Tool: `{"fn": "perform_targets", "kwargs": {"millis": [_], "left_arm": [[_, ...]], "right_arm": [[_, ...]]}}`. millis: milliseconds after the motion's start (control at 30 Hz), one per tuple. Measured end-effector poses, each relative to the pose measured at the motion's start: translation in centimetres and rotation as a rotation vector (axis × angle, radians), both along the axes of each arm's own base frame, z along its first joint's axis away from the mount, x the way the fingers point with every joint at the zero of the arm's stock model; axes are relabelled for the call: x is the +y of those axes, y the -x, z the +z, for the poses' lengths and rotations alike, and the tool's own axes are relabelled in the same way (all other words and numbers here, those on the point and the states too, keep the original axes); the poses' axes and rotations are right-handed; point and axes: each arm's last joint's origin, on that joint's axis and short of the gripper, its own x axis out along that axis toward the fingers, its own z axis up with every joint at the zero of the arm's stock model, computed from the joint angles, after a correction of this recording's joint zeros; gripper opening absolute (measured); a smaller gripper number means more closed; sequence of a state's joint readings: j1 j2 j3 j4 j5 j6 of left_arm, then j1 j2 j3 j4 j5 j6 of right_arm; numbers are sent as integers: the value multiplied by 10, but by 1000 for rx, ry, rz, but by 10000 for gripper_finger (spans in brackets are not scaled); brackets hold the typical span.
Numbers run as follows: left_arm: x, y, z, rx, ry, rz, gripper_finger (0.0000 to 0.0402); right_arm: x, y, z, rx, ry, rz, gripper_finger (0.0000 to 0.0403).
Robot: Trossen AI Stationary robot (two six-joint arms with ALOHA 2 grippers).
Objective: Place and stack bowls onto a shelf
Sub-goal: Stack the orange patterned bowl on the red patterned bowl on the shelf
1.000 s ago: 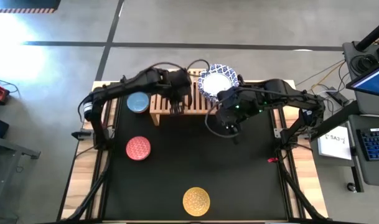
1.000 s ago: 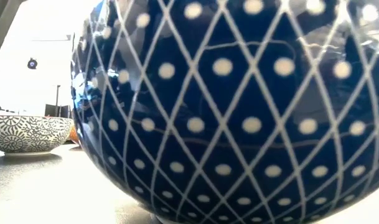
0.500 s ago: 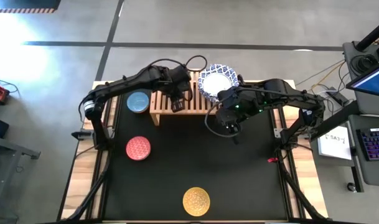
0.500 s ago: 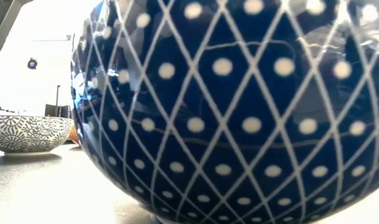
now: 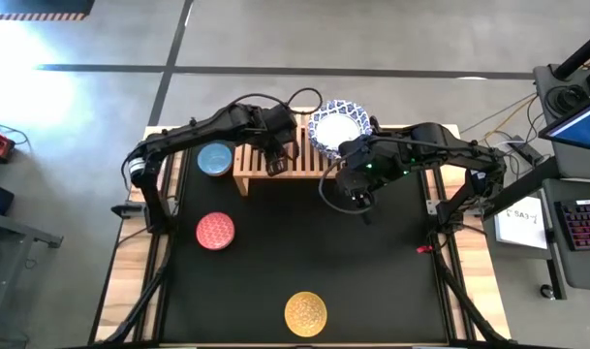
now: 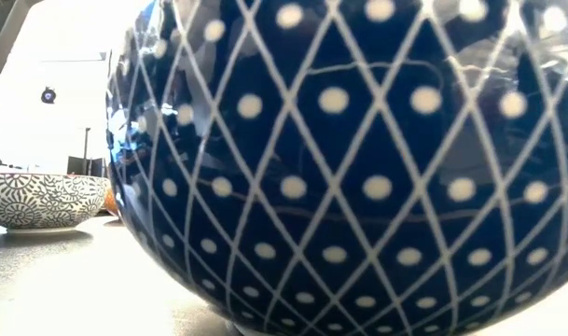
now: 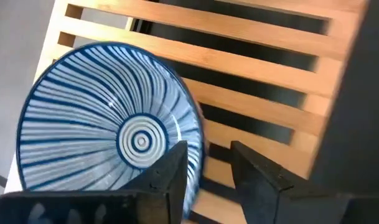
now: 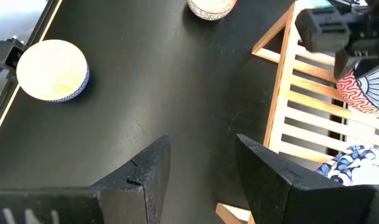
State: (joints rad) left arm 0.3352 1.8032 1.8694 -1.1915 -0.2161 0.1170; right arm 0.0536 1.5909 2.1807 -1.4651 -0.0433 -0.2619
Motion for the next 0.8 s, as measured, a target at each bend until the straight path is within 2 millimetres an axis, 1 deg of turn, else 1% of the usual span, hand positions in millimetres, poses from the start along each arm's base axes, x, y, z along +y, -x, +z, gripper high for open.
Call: {"fn": "perform_targets", "kwargs": {"millis": [100, 233, 333, 500, 567, 633, 800], "left_arm": [[-7, 5, 9, -21, -4, -8, 115], [-16, 17, 26, -77, -13, -2, 123], [-21, 31, 36, -81, -2, 37, 125], [-27, 60, 47, -22, -21, 189, 126], [-30, 71, 44, -1, -10, 235, 126], [-34, 80, 38, 14, 7, 270, 126], [-42, 105, 11, 53, 38, 343, 126]], "right_arm": [[0, 0, 0, 0, 7, 9, 166], [0, 0, 0, 0, 13, 18, 166], [0, 0, 0, 0, 9, 13, 166], [0, 1, -1, 17, 1, 0, 166], [0, 1, -2, 28, 1, 0, 166], [0, 1, -4, 32, 2, 0, 166], [0, 0, -6, 44, 5, 4, 166]]}}
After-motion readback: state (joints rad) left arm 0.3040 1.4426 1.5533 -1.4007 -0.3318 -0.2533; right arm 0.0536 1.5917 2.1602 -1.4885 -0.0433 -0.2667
